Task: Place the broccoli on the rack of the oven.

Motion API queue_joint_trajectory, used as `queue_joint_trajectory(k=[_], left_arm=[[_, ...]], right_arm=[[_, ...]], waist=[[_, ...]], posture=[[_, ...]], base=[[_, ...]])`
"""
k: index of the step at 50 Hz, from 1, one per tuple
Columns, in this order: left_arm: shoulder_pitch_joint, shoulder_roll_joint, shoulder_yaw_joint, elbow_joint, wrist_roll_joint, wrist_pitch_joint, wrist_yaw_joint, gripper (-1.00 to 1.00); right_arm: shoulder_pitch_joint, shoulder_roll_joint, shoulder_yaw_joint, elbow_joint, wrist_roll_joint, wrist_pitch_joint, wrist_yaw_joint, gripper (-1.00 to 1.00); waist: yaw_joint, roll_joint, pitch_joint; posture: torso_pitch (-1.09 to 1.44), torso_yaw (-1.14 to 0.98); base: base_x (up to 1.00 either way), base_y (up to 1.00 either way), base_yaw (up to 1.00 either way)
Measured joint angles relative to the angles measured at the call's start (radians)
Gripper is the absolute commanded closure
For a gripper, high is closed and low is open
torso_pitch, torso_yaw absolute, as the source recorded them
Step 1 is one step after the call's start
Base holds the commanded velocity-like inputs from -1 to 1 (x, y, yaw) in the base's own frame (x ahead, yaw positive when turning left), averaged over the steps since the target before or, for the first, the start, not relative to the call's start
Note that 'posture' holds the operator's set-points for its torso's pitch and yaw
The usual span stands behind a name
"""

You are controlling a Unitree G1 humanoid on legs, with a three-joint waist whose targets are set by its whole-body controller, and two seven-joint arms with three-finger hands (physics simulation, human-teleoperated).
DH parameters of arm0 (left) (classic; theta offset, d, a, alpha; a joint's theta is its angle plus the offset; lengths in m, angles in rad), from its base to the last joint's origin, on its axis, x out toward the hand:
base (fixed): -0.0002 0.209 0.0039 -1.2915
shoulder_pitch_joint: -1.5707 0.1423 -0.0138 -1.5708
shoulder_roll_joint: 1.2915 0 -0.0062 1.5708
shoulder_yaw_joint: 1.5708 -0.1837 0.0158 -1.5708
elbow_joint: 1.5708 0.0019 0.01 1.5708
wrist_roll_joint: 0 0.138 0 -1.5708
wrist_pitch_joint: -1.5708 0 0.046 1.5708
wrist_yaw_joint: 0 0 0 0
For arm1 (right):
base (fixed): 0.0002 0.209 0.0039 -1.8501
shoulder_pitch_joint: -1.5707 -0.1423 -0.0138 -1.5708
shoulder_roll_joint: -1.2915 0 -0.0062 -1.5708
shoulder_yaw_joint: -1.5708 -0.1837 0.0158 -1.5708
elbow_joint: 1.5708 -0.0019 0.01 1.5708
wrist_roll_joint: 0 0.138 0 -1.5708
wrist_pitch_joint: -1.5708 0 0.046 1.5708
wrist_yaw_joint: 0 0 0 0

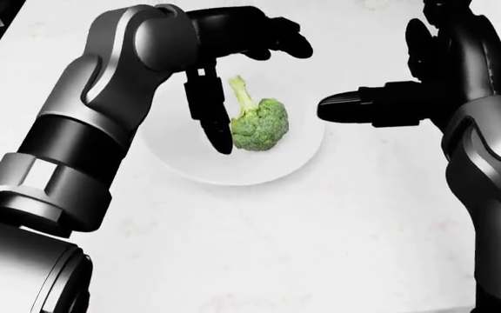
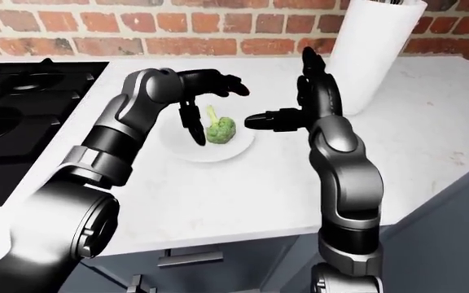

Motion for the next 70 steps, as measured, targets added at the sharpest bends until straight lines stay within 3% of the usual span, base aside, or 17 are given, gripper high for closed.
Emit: queue_joint_trajectory(k=[5, 12, 25, 57, 70], left_arm=[[0.007, -0.008, -0.007, 0.005, 0.014, -0.037, 0.003, -0.62], [-0.004, -0.006, -0.013, 0.056, 0.061, -0.082, 0.018, -0.76], [-0.020, -0.010, -0.008, 0.092, 0.096, -0.107, 0.067, -0.47], [-0.037, -0.026, -0.023, 0.176, 0.200, -0.150, 0.172, -0.47], [-0.046, -0.024, -0.016, 0.178, 0.201, -0.148, 0.151, -0.38]], right_arm=[[0.004, 0.002, 0.001, 0.001, 0.002, -0.006, 0.000, -1.00], [0.019, 0.007, 0.001, 0.015, 0.000, -0.021, -0.002, -1.00], [0.025, 0.012, 0.004, 0.014, -0.001, -0.031, -0.003, -1.00], [0.050, 0.023, 0.003, 0.022, 0.008, -0.061, -0.014, -1.00], [0.053, 0.024, 0.003, 0.017, 0.010, -0.060, -0.017, -1.00]], waist=[[0.000, -0.001, -0.001], [0.000, 0.000, 0.000], [-0.001, 0.000, -0.002], [-0.004, -0.001, -0.007], [-0.003, 0.000, -0.006]], posture=[[0.00, 0.00], [0.00, 0.00], [0.00, 0.00], [0.00, 0.00], [0.00, 0.00]], base=[[0.00, 0.00, 0.00], [0.00, 0.00, 0.00], [0.00, 0.00, 0.00], [0.00, 0.00, 0.00], [0.00, 0.00, 0.00]])
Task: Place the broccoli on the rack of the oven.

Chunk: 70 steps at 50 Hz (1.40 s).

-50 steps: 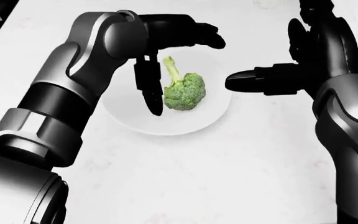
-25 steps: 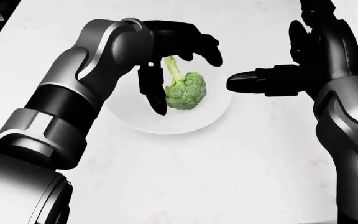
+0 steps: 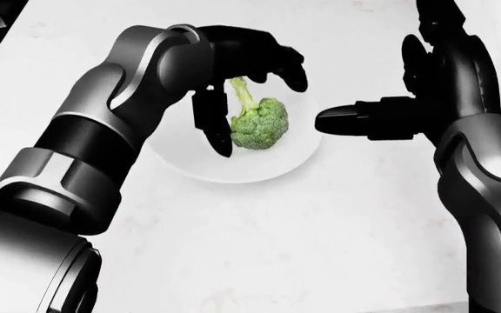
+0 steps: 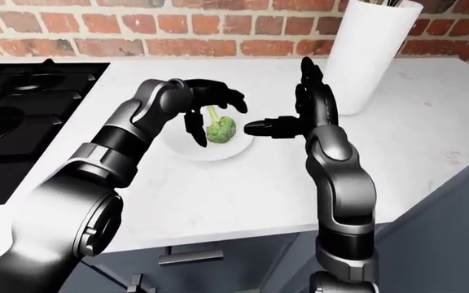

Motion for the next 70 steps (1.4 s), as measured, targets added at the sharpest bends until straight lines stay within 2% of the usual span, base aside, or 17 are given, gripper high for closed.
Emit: queue_joint_trajectory(k=[17, 25, 39, 42, 54, 64, 70], left_arm=[[-0.001, 0.005, -0.004, 0.009, 0.011, 0.000, -0.005, -0.18], [0.001, 0.010, -0.001, 0.011, 0.018, -0.002, 0.002, 0.02], [0.000, 0.015, 0.013, 0.021, -0.005, 0.008, -0.011, 0.04], [0.001, 0.019, 0.015, 0.022, -0.016, 0.012, -0.013, 0.15], [0.000, 0.024, 0.023, 0.032, -0.064, 0.043, -0.020, 0.15], [-0.011, 0.026, 0.080, 0.034, -0.207, 0.136, -0.075, 0.19], [-0.028, 0.037, 0.089, 0.031, -0.296, 0.187, -0.094, 0.20]], right_arm=[[-0.007, -0.004, -0.003, -0.005, 0.006, 0.007, -0.002, -1.00], [0.000, 0.000, -0.001, 0.003, 0.006, -0.001, -0.005, -1.00], [0.002, 0.005, 0.007, 0.009, 0.000, -0.010, -0.006, -1.00], [0.004, 0.007, 0.008, 0.010, -0.001, -0.011, -0.005, -1.00], [-0.008, 0.004, 0.006, 0.012, -0.005, -0.005, -0.003, -1.00], [-0.001, 0.010, 0.010, 0.029, -0.007, -0.016, -0.004, -1.00], [-0.010, 0.011, 0.013, 0.033, -0.009, -0.015, -0.005, -1.00]], waist=[[0.000, -0.001, -0.001], [0.000, 0.000, -0.002], [0.000, 0.001, 0.000], [0.000, 0.001, 0.000], [0.001, 0.002, 0.002], [0.001, 0.004, 0.003], [0.001, 0.005, 0.004]], posture=[[0.00, 0.00], [0.00, 0.00], [0.00, 0.00], [0.00, 0.00], [0.00, 0.00], [0.00, 0.00], [0.00, 0.00]], base=[[0.00, 0.00, 0.00], [0.00, 0.00, 0.00], [0.00, 0.00, 0.00], [0.00, 0.00, 0.00], [0.00, 0.00, 0.00], [0.00, 0.00, 0.00], [0.00, 0.00, 0.00]])
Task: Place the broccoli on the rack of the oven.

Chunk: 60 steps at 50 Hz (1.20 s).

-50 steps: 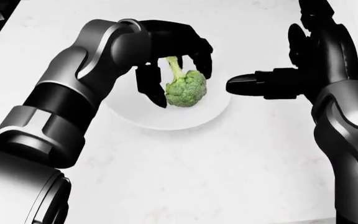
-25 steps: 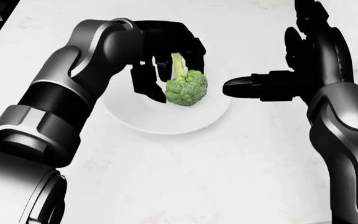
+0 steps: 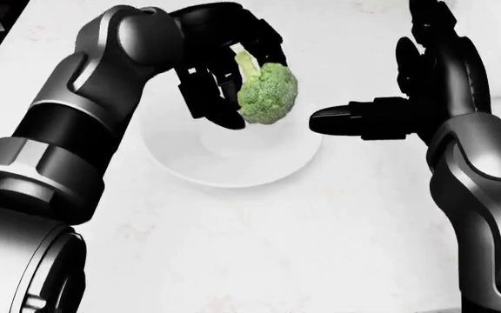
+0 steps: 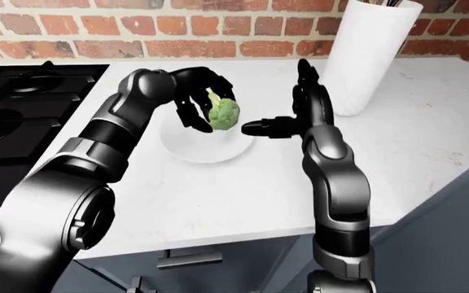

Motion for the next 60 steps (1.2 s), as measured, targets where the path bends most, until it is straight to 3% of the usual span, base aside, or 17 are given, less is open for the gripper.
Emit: queue_joint_trajectory(k=[29, 52, 56, 60], left_arm=[[-0.015, 0.062, 0.072, -0.031, -0.394, 0.263, -0.001, 0.18], [-0.033, 0.141, 0.110, -0.069, -0.631, 0.384, 0.128, 0.16], [-0.028, 0.150, 0.106, -0.054, -0.645, 0.396, 0.137, 0.16], [-0.030, 0.153, 0.106, -0.053, -0.657, 0.394, 0.147, 0.17]], right_arm=[[-0.052, -0.002, 0.010, 0.014, -0.014, 0.026, 0.004, -1.00], [-0.142, -0.024, 0.005, 0.058, -0.034, 0.088, -0.007, -1.00], [-0.154, -0.026, 0.006, 0.064, -0.034, 0.094, -0.010, -1.00], [-0.154, -0.026, 0.009, 0.057, -0.031, 0.102, -0.010, -1.00]], waist=[[0.000, 0.004, 0.001], [0.000, 0.013, 0.001], [0.001, 0.027, -0.018], [0.001, 0.033, -0.017]], posture=[[0.00, 0.00], [0.00, 0.00], [0.00, 0.00], [0.00, 0.00]], base=[[0.00, 0.00, 0.00], [0.00, 0.00, 0.00], [-0.22, 0.00, 0.00], [-0.19, 0.00, 0.00]])
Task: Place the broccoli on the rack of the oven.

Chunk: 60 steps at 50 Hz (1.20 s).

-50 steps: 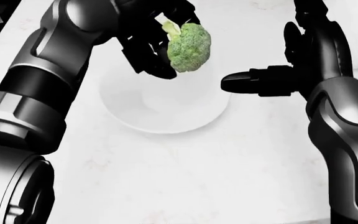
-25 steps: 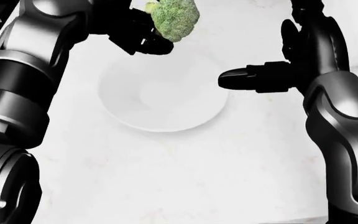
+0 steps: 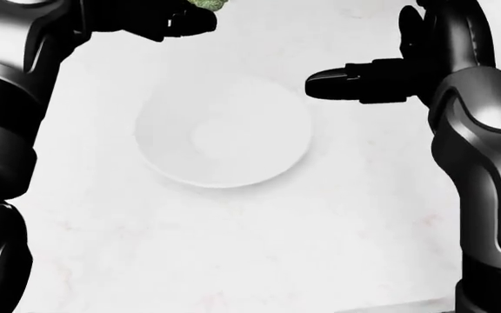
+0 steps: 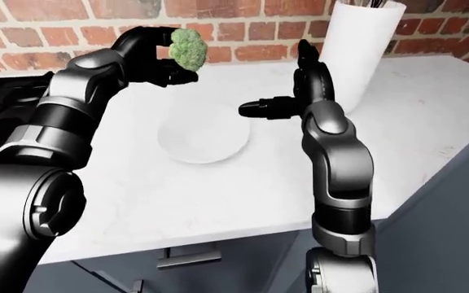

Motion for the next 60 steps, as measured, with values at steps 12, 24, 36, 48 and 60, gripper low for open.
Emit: queue_joint_trajectory(k=[12, 24, 36, 48, 60], left_arm=[[-0.002, -0.008, -0.005, -0.009, -0.024, -0.012, -0.001, 0.16], [0.012, 0.019, 0.006, -0.001, -0.028, -0.013, 0.012, 0.16], [0.002, 0.018, 0.005, -0.004, -0.035, -0.011, 0.015, 0.16], [-0.008, 0.001, 0.000, 0.000, -0.040, -0.010, 0.011, 0.17], [0.019, 0.006, 0.000, 0.014, -0.044, -0.005, 0.015, 0.18]], right_arm=[[0.014, -0.001, -0.010, -0.008, -0.007, 0.000, -0.005, -1.00], [0.035, 0.026, 0.021, -0.006, 0.000, -0.019, 0.001, -1.00], [0.018, 0.019, 0.013, -0.010, -0.002, -0.021, 0.000, -1.00], [0.024, 0.007, -0.006, -0.010, -0.008, -0.018, -0.004, -1.00], [0.045, 0.020, 0.008, -0.008, -0.016, -0.037, 0.005, -1.00]], waist=[[-0.011, 0.002, 0.001], [0.014, 0.049, 0.005], [-0.002, -0.047, 0.005], [-0.016, -0.034, 0.044], [0.008, -0.008, 0.030]], posture=[[0.00, 0.00], [0.00, 0.00], [0.00, 0.00], [0.00, 0.00], [0.00, 0.00]], base=[[-0.19, 0.00, 0.00], [-0.19, 0.00, 0.00], [-0.19, 0.00, 0.00], [-0.05, 0.00, 0.00], [0.00, 0.00, 0.33]])
